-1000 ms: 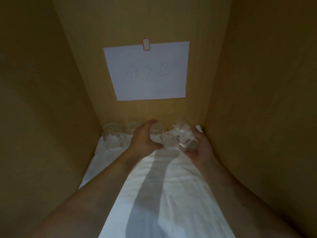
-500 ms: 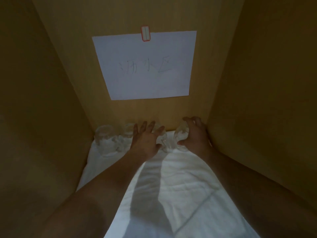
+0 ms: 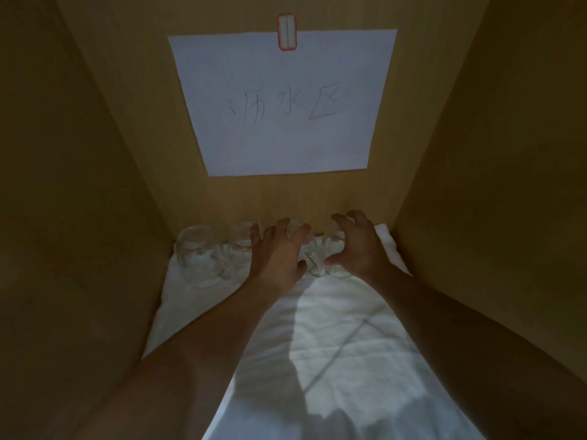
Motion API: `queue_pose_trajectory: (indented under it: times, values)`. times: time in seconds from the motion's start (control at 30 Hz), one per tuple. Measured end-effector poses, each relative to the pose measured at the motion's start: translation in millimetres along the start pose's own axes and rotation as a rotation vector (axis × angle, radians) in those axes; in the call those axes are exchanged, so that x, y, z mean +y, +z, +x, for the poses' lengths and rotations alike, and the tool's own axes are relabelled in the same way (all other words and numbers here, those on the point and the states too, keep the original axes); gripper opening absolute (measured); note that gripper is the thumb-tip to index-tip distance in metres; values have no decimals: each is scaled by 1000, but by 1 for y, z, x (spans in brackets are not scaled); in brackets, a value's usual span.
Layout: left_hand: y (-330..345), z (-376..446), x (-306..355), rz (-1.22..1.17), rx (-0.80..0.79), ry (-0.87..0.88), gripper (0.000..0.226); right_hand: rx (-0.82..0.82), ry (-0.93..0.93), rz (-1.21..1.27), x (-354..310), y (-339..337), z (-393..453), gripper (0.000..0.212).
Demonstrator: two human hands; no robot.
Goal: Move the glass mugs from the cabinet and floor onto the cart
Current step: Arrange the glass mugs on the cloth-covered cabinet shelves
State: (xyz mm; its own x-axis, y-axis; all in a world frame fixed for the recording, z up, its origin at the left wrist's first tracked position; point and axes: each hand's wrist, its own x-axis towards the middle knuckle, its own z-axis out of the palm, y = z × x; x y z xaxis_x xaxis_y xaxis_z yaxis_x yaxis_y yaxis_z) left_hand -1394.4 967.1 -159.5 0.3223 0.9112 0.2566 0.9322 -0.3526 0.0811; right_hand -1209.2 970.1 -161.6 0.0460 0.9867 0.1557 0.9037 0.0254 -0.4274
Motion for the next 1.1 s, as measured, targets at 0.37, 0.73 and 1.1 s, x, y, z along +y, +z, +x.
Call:
queue_pose_trajectory:
  times: [0.37,0.73,1.1]
  values:
    - [8,-2,5,53,16,19,72,-113,-41,-85,2,-3,-11,116]
    - [-31,-26,-2,27,-34,-9,72,-93,22,-125,-12,-30,-48,102]
    - [-95,-112,27,-60,31,-139,68,-135,-124,-110,-50,-70,-129,89]
